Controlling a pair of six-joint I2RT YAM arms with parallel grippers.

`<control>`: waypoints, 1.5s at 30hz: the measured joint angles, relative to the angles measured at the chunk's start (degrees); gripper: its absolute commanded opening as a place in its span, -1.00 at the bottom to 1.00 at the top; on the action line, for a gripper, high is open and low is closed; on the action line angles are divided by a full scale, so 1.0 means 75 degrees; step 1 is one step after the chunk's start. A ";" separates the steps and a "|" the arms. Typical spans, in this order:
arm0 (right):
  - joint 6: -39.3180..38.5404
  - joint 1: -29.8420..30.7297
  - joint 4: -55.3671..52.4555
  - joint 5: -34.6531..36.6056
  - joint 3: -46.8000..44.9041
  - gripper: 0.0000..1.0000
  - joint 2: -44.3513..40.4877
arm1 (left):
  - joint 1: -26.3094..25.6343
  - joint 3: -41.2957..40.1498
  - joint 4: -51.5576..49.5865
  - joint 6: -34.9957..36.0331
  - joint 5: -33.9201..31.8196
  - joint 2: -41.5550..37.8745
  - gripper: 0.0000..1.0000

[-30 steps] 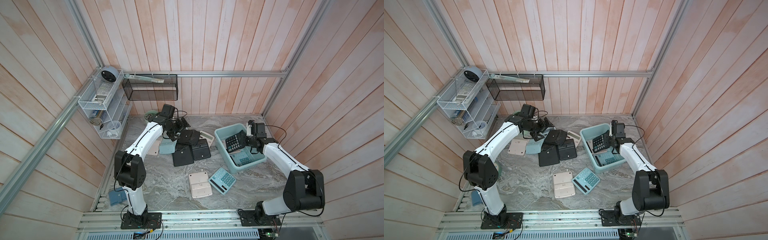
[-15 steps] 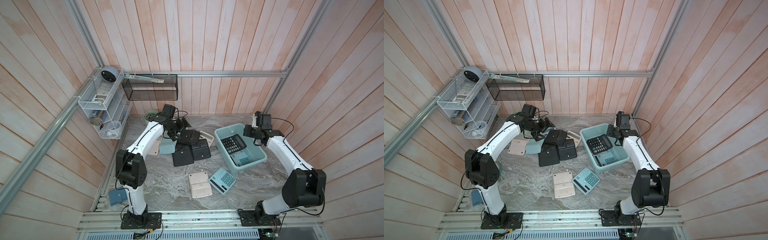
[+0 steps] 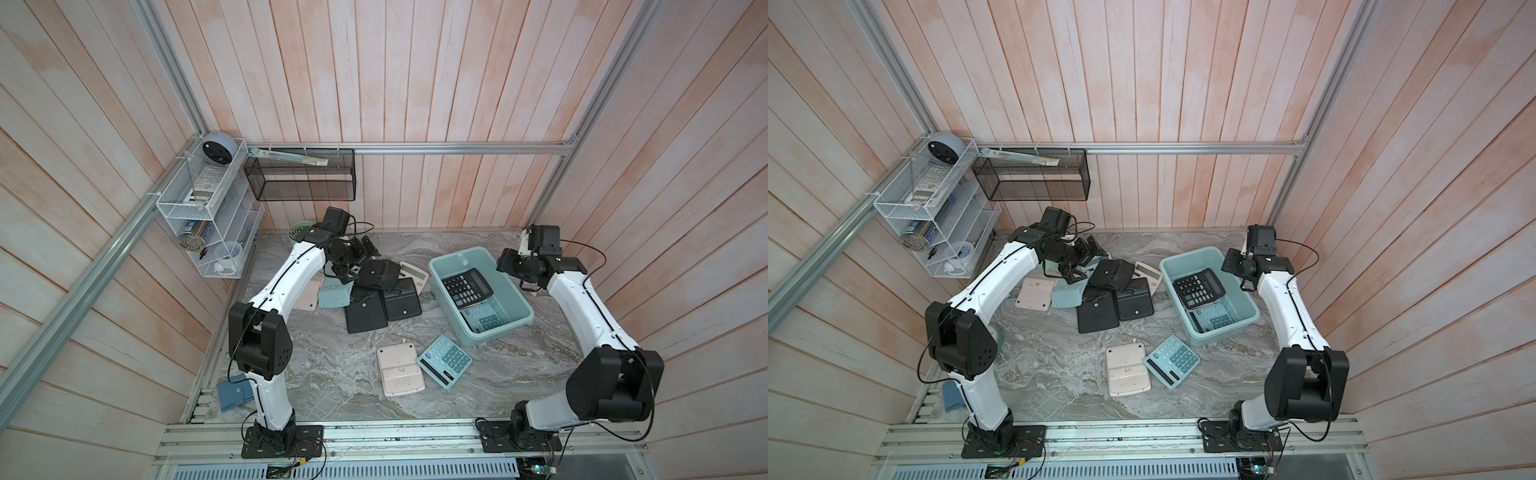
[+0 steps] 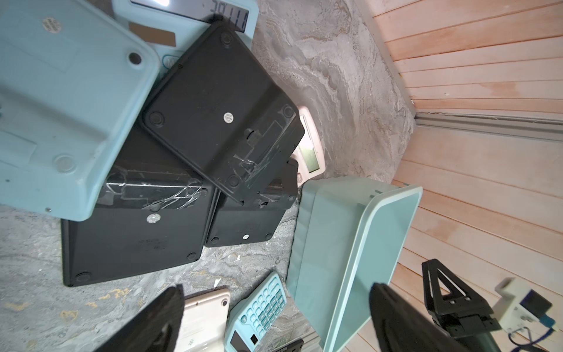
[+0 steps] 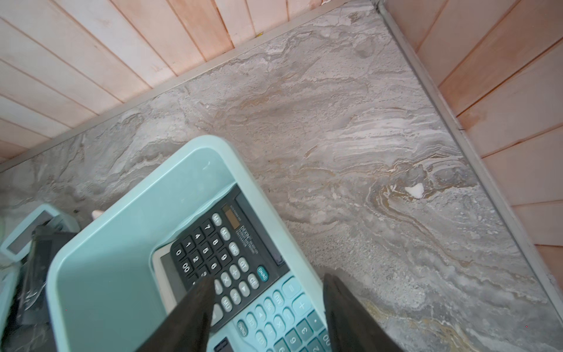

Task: Put the calculator in the storage box
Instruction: Pick up the calculator at the center of the board.

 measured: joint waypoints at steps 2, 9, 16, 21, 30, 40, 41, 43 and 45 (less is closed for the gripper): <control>0.0032 0.0017 -0.0076 -0.0519 -0.0175 0.26 -0.0440 | 0.0000 -0.0294 -0.0073 0.0006 -0.0012 -0.0280 1.00; 0.0044 0.0799 -0.0729 -0.1574 -0.0455 0.27 -0.1536 | -0.0003 -0.2025 -0.0198 0.0058 0.0000 -0.1408 1.00; 0.0090 0.2990 -0.1405 -0.1827 -0.0676 0.27 -0.2250 | -0.0079 -0.4214 -0.0172 -0.0067 0.0242 -0.2527 1.00; 0.0504 0.4572 -0.1585 -0.1641 -0.1463 0.26 -0.2748 | -0.0388 -0.5575 0.0402 -0.0481 0.0720 -0.3153 1.00; 0.1131 0.6391 -0.1673 -0.0991 -0.2422 0.26 -0.2836 | -0.0848 -0.6828 0.1609 -0.0930 0.1329 -0.3226 1.00; 0.1614 0.7259 -0.1198 -0.0784 -0.2984 0.26 -0.2218 | -0.0938 -0.7609 0.2722 -0.1037 0.1702 -0.3112 0.96; 0.1687 0.7335 -0.1110 -0.0784 -0.3048 0.26 -0.2130 | -0.0968 -0.7685 0.2801 -0.1037 0.1728 -0.3112 0.95; 0.1784 0.7443 -0.0959 -0.0799 -0.3179 0.26 -0.2011 | -0.1035 -0.7828 0.2917 -0.1055 0.1751 -0.3112 0.93; 0.1920 0.7551 -0.0778 -0.0801 -0.3319 0.26 -0.1888 | -0.1125 -0.7959 0.2999 -0.1072 0.1772 -0.3110 0.90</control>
